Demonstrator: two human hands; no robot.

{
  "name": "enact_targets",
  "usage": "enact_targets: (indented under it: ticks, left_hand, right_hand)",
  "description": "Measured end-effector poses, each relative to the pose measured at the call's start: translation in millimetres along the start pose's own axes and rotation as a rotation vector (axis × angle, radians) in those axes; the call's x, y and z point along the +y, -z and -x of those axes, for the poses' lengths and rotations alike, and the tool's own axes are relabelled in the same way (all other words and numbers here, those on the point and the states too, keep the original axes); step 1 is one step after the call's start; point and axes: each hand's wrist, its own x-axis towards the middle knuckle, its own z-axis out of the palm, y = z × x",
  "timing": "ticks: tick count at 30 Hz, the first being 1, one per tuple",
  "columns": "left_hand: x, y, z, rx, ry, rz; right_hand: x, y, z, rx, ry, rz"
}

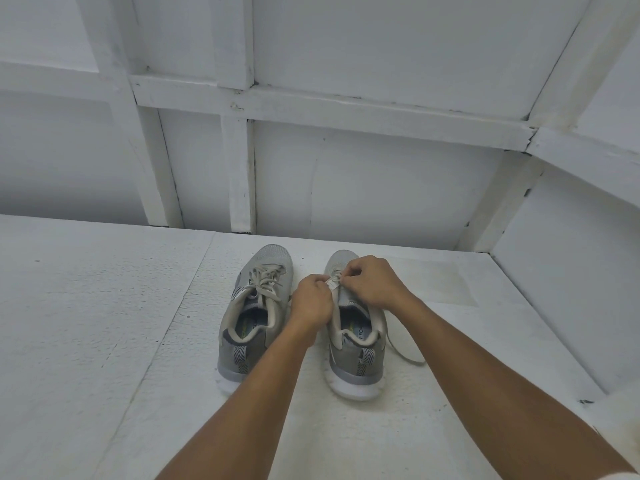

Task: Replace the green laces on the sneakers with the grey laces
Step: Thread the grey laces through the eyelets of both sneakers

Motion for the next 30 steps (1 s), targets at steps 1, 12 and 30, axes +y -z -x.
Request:
enact_targets:
  ticks: [1, 12, 30]
  left_hand:
    - [0.0, 0.0, 0.0, -0.001, 0.005, 0.007]
    - [-2.4, 0.1, -1.8, -0.051, 0.017, 0.027]
    - [-10.9, -1.5, -7.1, -0.072, 0.052, 0.177]
  right_hand:
    - [0.1, -0.3, 0.0, 0.003, 0.001, -0.001]
    - [0.0, -4.4, -1.0, 0.020, 0.013, 0.014]
    - [-9.0, -7.6, 3.0, 0.047, 0.024, 0.092]
